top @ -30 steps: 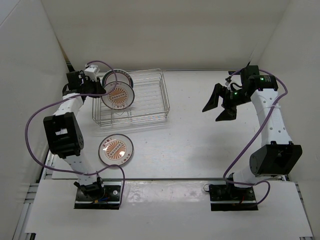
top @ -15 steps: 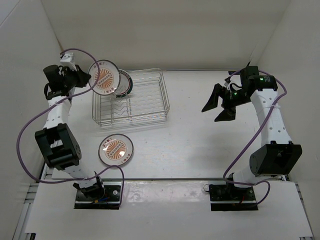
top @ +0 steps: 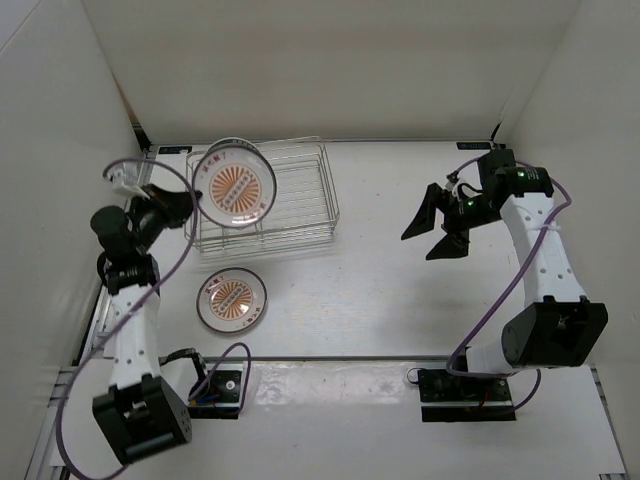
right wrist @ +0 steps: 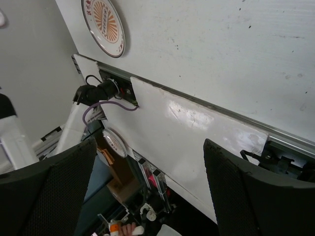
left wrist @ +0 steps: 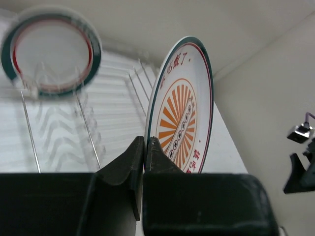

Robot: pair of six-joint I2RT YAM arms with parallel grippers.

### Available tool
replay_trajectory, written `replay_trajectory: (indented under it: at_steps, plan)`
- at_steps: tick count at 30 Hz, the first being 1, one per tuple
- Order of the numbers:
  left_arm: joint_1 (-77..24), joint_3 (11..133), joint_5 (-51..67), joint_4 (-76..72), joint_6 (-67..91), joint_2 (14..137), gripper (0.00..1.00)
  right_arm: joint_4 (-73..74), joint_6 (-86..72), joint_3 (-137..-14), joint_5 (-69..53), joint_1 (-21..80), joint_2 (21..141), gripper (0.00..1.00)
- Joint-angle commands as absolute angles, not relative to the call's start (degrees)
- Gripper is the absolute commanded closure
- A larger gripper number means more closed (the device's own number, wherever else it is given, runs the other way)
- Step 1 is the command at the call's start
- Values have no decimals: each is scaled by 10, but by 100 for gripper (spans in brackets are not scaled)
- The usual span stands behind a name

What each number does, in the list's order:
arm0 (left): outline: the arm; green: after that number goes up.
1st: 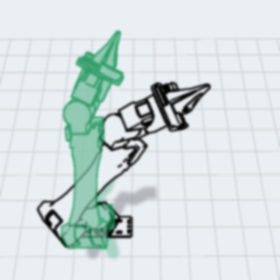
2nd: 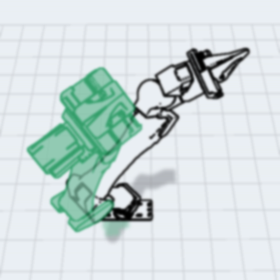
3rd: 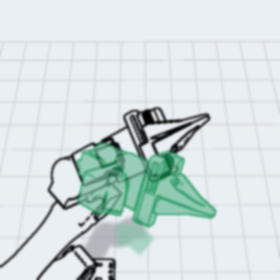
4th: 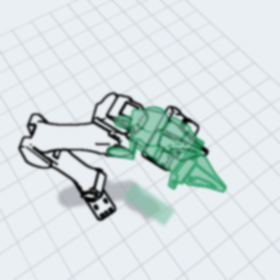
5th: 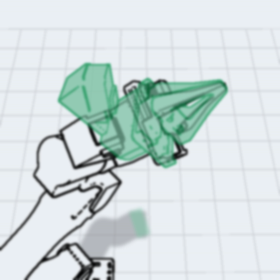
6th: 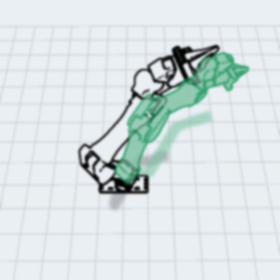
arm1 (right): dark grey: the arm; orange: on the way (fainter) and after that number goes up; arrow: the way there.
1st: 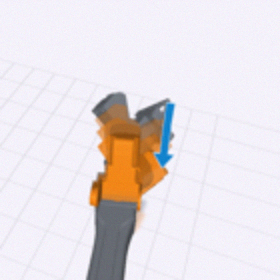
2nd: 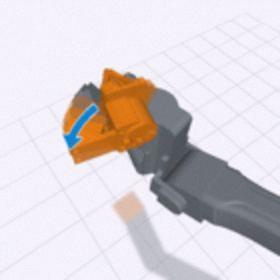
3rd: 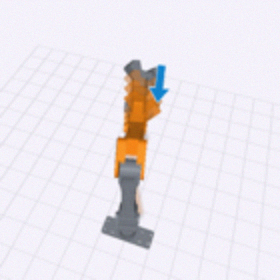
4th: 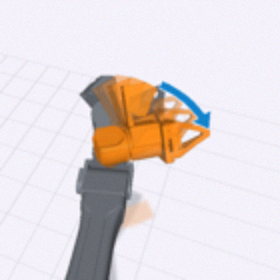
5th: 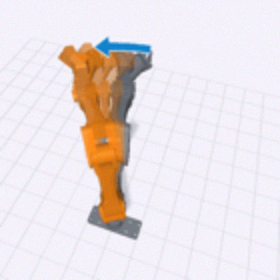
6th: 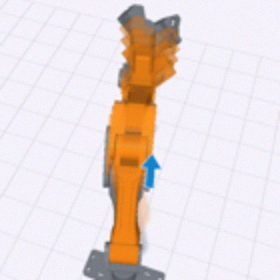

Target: Unload the plates from the dish rack

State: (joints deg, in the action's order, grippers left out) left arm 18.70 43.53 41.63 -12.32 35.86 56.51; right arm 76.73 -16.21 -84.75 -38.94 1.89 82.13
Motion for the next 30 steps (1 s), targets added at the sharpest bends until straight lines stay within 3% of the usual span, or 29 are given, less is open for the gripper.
replay_trajectory:
  at_steps: [1,8,15,20,27,29,30]
  plan:
    - [198,369,440,-21,432,440,100,864,-163,-833,-409,19,787,10]
    - [202,252,346,256,397,177,100,855,-173,-791,-433,20,766,10]
    - [202,185,210,481,453,12,100,852,-177,-773,-436,19,749,10]
    - [203,140,141,513,508,-31,100,855,-173,-783,-434,20,750,10]
    - [203,155,44,584,469,-14,100,852,-172,-786,-433,21,751,10]
    - [203,157,44,591,471,-11,95,852,-174,-786,-433,21,750,10]
    - [202,159,41,597,472,-9,88,853,-173,-786,-435,21,749,10]
